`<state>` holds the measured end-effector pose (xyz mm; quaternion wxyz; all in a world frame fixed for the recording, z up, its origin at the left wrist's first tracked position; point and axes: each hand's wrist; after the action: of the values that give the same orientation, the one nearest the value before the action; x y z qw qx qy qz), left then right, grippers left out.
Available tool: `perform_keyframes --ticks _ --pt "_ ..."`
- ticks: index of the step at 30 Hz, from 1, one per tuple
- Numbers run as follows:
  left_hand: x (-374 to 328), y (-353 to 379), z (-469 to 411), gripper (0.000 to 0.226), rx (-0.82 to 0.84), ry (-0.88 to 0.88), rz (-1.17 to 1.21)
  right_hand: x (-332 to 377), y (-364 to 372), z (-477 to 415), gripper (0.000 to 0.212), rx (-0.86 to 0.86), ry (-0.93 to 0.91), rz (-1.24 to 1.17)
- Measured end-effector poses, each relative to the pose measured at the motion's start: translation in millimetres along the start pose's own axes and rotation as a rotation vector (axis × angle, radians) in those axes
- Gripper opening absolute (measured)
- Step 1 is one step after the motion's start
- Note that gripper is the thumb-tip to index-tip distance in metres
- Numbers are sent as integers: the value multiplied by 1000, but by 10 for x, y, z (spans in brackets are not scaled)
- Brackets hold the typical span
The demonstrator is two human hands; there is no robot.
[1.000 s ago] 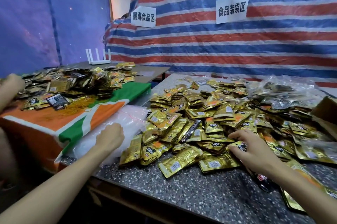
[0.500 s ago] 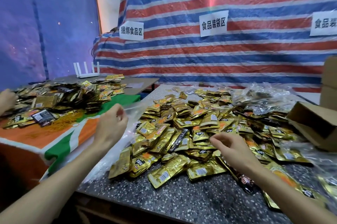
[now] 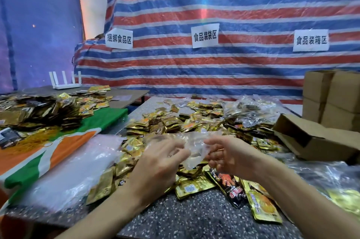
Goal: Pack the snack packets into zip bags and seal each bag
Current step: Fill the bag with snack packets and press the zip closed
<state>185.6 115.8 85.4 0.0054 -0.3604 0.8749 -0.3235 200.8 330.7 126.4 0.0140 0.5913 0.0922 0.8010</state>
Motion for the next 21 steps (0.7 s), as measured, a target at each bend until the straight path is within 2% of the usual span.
perform_keyframes --ticks 4,7,10,12,14,15,18,21 --pt "-35 54 37 25 3 -45 49 4 -256 179 19 71 -15 -144" --pt "-81 106 59 15 105 -90 135 -29 -341 232 16 69 -86 -78" --pt "-210 103 -6 21 288 -378 532 -56 -334 245 12 42 -150 -43" --pt "-318 91 -141 37 344 -588 853 -60 -312 253 13 37 -194 9" --pt "-408 95 -286 52 400 -723 1037 -65 -277 267 13 38 -231 87" --pt "-445 97 -341 52 431 -768 1089 -67 -255 282 14 42 -245 123" --pt "-447 126 -410 32 465 -863 1204 -58 -220 318 23 19 -262 203" --pt "-358 156 -419 22 526 -985 1362 -63 -225 332 15 -36 -227 208"
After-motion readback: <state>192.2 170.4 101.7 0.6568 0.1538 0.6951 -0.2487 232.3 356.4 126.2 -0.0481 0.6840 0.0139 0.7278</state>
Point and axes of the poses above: each hand's wrist, its own z-axis away from the middle knuckle, its own y-axis out of the palm, x = y × z, and after that the axes turned 9 degrees about -z, right-handed
